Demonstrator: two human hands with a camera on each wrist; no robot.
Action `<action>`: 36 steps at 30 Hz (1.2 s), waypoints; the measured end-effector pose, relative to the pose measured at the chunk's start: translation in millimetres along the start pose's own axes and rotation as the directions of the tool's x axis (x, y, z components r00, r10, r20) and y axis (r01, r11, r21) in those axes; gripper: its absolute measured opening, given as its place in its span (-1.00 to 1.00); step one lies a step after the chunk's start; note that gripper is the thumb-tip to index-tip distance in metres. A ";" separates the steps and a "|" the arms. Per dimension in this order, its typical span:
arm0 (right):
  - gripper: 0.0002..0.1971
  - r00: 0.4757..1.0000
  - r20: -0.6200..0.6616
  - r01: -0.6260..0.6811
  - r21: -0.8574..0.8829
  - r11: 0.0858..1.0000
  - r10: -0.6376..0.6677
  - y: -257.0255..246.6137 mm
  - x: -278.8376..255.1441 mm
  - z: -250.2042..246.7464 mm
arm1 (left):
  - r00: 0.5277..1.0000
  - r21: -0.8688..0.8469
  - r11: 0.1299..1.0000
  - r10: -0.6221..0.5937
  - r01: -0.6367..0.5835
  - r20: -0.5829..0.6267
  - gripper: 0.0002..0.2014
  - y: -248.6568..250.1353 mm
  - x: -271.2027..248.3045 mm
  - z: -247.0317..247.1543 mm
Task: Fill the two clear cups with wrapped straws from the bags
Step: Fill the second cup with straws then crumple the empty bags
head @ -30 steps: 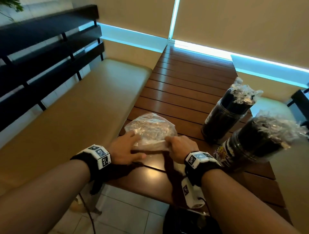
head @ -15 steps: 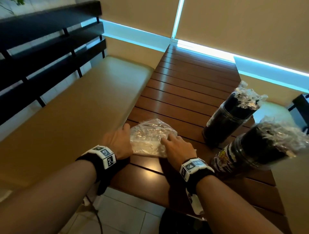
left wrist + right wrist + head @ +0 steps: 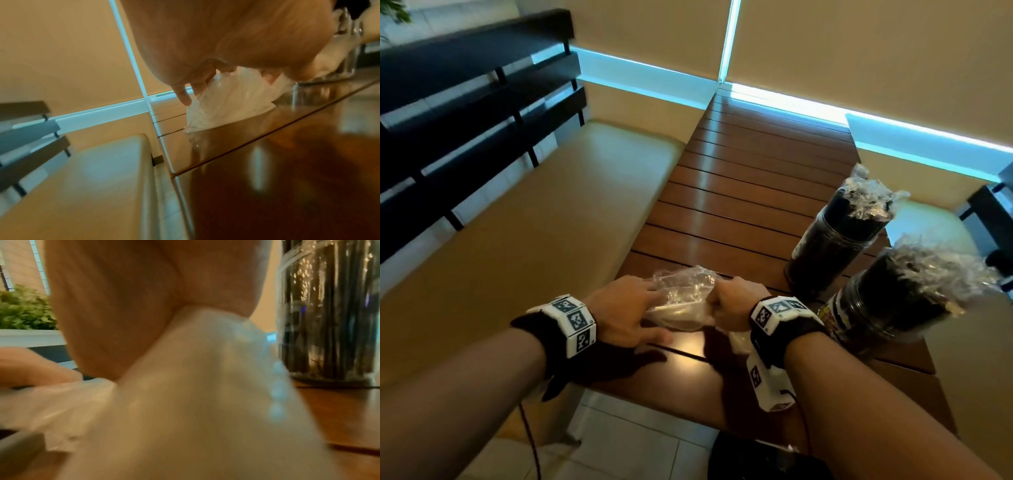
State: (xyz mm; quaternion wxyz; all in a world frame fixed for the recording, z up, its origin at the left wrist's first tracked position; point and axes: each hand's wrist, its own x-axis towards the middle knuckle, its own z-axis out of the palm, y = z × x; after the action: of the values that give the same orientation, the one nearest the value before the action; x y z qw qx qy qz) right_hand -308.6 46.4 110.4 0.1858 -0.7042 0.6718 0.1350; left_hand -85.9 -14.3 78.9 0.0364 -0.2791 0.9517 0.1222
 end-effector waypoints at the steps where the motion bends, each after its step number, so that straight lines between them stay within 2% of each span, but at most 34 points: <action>1: -0.84 0.999 0.030 -0.017 0.043 0.999 0.016 -0.3 1.9 -0.5 | 0.999 -0.100 0.994 -0.042 0.040 -0.020 -0.50 0.2 1.4 2.3; 2: -0.84 0.998 0.046 -0.041 0.091 0.995 0.037 -0.9 4.8 -0.2 | 0.994 -0.202 0.975 -0.105 0.095 -0.035 -0.62 -1.3 4.6 7.9; 4: -0.69 0.997 0.004 -0.075 0.117 0.990 0.075 -3.8 7.6 0.3 | 0.963 -0.337 0.912 -0.265 0.235 -0.047 -0.68 -1.8 12.0 18.1; 5: -0.63 0.994 -0.087 -0.056 0.068 0.996 0.062 -5.0 7.8 0.6 | 0.940 -0.358 0.883 -0.340 0.305 -0.036 -0.70 -4.1 16.0 21.9; 7: -0.48 0.964 -0.255 0.061 -0.078 0.995 -0.079 -7.4 4.9 4.6 | 0.900 -0.340 0.847 -0.435 0.409 -0.001 -0.72 -10.6 23.1 24.0; 9: -0.31 0.953 -0.217 0.168 -0.196 0.966 -0.209 -9.1 1.3 13.3 | 0.889 -0.293 0.847 -0.456 0.443 0.026 -0.68 -13.0 30.7 21.3; 11: -0.35 0.971 -0.143 0.159 -0.207 0.965 -0.191 -9.8 2.1 22.2 | 0.880 -0.235 0.855 -0.475 0.463 0.004 -0.73 -7.7 37.0 16.1; 12: -0.42 0.976 -0.142 0.136 -0.181 0.974 -0.163 -9.2 3.7 25.6 | 0.883 -0.198 0.868 -0.468 0.455 -0.025 -0.75 -3.6 39.1 15.0; 14: -0.57 0.974 -0.176 0.120 -0.136 0.983 -0.143 -9.8 6.7 29.8 | 0.898 -0.050 0.907 -0.422 0.419 -0.126 -0.57 4.0 40.5 15.1; 15: -0.64 0.972 -0.193 0.115 -0.121 0.986 -0.138 -11.1 6.6 29.4 | 0.923 0.074 0.931 -0.339 0.357 -0.181 -0.53 6.2 40.5 15.5; 16: -0.69 0.971 -0.206 0.104 -0.100 0.990 -0.123 -11.7 6.7 28.9 | 0.956 0.191 0.950 -0.208 0.248 -0.208 -0.58 9.4 39.0 14.1; 18: -0.73 0.976 -0.208 0.053 -0.041 0.998 -0.060 -12.1 5.9 26.6 | 0.987 0.259 0.964 -0.011 0.052 -0.158 -0.63 10.5 30.0 16.2; 19: -0.74 0.977 -0.214 0.023 -0.004 1.000 -0.023 -11.6 6.0 25.6 | 0.994 0.211 0.978 0.013 0.011 -0.113 -0.56 8.3 24.8 17.1; 22: -0.80 0.970 -0.241 -0.001 0.075 0.997 0.019 -12.1 6.8 27.3 | 0.997 0.075 0.997 -0.003 0.009 -0.081 -0.48 9.3 10.5 19.5; 24: -0.76 0.964 -0.266 0.009 0.109 0.994 0.021 -14.9 4.6 30.2 | 0.994 0.030 0.997 -0.075 0.077 -0.073 -0.55 14.2 10.7 22.1; 25: -0.68 0.959 -0.282 0.018 0.135 0.991 0.021 -14.9 2.3 31.8 | 0.987 -0.007 0.990 -0.139 0.139 -0.077 -0.52 17.5 12.7 21.3; 27: -0.53 0.956 -0.291 -0.003 0.146 0.989 0.046 -12.2 -2.6 32.7 | 0.961 -0.050 0.966 -0.257 0.253 -0.106 -0.48 20.9 18.7 19.6; 30: -0.63 0.952 -0.287 -0.059 0.159 0.986 0.104 -13.1 -9.6 28.3 | 0.893 -0.140 0.912 -0.406 0.385 -0.193 -0.76 23.8 25.7 13.9; 32: -0.74 0.903 -0.379 -0.081 0.310 0.947 0.201 -20.6 -13.9 19.3 | 0.811 -0.291 0.851 -0.513 0.437 -0.282 -0.91 25.0 30.6 6.6; 33: -0.78 0.867 -0.427 -0.075 0.396 0.915 0.256 -25.3 -15.4 13.4 | 0.759 -0.379 0.807 -0.572 0.453 -0.311 -0.92 25.7 32.9 -0.6; 35: -0.81 0.797 -0.484 -0.035 0.561 0.827 0.361 -33.3 -16.8 -1.0 | 0.671 -0.579 0.695 -0.672 0.426 -0.314 -0.90 24.9 38.5 -15.8; 36: -0.82 0.760 -0.505 -0.003 0.627 0.779 0.408 -36.3 -17.1 -8.6 | 0.651 -0.685 0.623 -0.704 0.376 -0.283 -0.89 25.6 40.5 -23.8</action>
State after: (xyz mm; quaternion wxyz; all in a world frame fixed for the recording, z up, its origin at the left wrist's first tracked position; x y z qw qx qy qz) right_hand -274.0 58.9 128.5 0.1489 -0.5315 0.7790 -0.2977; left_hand -133.8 -20.6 101.8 -0.2751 -0.5836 0.7023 0.3009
